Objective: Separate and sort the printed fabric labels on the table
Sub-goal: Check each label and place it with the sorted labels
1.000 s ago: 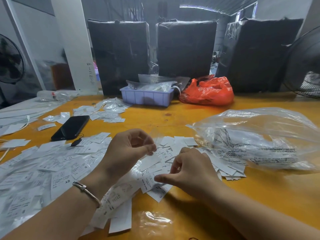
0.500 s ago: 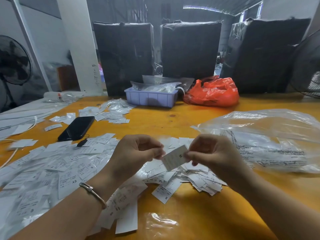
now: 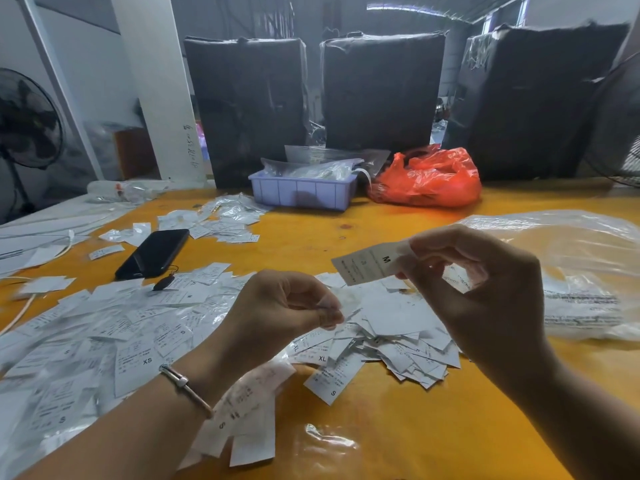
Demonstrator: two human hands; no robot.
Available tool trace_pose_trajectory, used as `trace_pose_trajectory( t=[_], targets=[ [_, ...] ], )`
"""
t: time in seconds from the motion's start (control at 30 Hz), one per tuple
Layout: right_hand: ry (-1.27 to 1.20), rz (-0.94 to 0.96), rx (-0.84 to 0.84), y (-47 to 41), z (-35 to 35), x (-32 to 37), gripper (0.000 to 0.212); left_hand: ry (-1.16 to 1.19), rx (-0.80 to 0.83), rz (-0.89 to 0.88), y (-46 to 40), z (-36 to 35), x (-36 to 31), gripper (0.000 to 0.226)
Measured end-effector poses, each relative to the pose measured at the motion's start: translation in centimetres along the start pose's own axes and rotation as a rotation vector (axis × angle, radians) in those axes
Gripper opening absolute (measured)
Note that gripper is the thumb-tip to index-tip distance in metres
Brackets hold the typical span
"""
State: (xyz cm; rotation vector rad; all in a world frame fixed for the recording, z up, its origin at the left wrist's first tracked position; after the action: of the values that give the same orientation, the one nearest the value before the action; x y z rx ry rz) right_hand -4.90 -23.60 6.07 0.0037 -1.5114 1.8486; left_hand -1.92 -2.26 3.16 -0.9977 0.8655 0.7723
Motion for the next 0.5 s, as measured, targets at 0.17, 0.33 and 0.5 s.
trace_pose_trajectory(
  t=[0.17,0.33,0.5],
  targets=[
    [-0.033,-0.009,0.061,0.04,0.07,-0.13,0.012,0.024,0.007,0.005,0.01,-0.06,0.03,0.009],
    [0.026,0.039,0.109,0.15,-0.34,-0.24,0.015,0.031,0.022,0.009,0.09,-0.08,-0.16,0.019],
    [0.007,0.008,0.114,0.06,-0.17,-0.75,0.014,0.097,0.051,0.078,-0.04,0.08,-0.30,0.020]
  ],
)
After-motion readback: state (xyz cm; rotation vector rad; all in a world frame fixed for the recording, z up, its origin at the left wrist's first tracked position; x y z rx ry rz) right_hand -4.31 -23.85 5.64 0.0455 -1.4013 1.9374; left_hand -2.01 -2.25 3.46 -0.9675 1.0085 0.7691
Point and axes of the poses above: each hand's wrist, its own y-axis away from the middle knuckle, its own z-axis out of the back of the hand, x = y × z, the point moved 1 cm from there along -y, towards the middle knuckle, and after that the axes turned 8 degrees about y, right-handed, at the moved point
